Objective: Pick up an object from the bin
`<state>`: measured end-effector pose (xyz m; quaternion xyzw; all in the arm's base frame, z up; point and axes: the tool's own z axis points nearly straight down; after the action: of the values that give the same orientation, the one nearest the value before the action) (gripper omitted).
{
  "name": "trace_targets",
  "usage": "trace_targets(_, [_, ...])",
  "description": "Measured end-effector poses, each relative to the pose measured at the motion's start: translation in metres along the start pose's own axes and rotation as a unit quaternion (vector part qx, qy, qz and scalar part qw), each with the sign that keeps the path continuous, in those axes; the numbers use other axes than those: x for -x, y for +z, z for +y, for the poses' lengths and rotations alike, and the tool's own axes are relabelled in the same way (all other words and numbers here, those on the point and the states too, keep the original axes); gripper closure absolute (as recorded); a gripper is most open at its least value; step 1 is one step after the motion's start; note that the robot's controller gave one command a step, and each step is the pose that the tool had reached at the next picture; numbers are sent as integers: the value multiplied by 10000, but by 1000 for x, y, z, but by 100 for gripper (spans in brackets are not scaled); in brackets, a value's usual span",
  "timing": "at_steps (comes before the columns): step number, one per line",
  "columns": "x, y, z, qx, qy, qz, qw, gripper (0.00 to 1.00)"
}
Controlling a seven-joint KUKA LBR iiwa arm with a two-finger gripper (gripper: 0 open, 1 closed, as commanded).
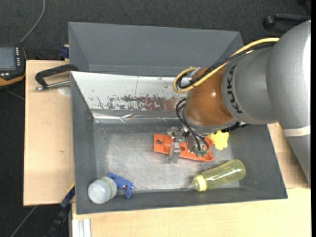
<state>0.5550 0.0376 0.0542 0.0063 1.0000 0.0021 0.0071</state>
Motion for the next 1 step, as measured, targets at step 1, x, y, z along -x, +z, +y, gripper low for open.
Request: trace_targets(1, [0,-3,0,1,33,1,10000,100])
